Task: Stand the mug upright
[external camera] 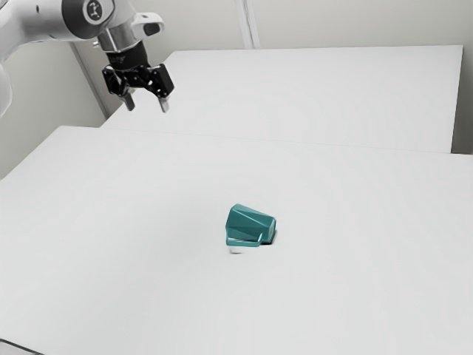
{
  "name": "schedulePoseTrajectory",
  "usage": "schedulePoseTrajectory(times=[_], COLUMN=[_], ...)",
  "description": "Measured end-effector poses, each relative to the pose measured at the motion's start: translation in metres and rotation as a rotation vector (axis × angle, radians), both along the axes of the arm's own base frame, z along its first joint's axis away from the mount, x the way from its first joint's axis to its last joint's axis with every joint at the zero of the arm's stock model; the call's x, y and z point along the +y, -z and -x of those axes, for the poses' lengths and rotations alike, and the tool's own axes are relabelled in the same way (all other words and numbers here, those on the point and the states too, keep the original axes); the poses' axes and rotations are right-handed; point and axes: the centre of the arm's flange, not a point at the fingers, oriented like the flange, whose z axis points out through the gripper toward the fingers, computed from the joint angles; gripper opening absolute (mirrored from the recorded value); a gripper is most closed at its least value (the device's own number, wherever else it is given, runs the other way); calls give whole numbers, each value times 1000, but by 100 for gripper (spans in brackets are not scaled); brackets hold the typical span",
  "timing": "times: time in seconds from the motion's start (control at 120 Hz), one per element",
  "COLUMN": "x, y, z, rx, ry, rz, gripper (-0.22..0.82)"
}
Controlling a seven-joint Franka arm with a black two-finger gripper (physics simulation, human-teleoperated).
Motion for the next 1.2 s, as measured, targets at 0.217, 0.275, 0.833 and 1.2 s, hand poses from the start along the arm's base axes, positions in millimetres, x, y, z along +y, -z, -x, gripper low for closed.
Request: schedulePoseTrajectory(times=[0.217, 0.275, 0.833, 1.2], x=[2, 3, 16, -1], y=[-3, 1, 163, 254], z=[2, 2, 26, 17], rx=[-5, 4, 181, 106], ry=[-6, -10, -225, -107], rz=[-3, 5, 469, 706], gripper=[60, 60, 60, 60])
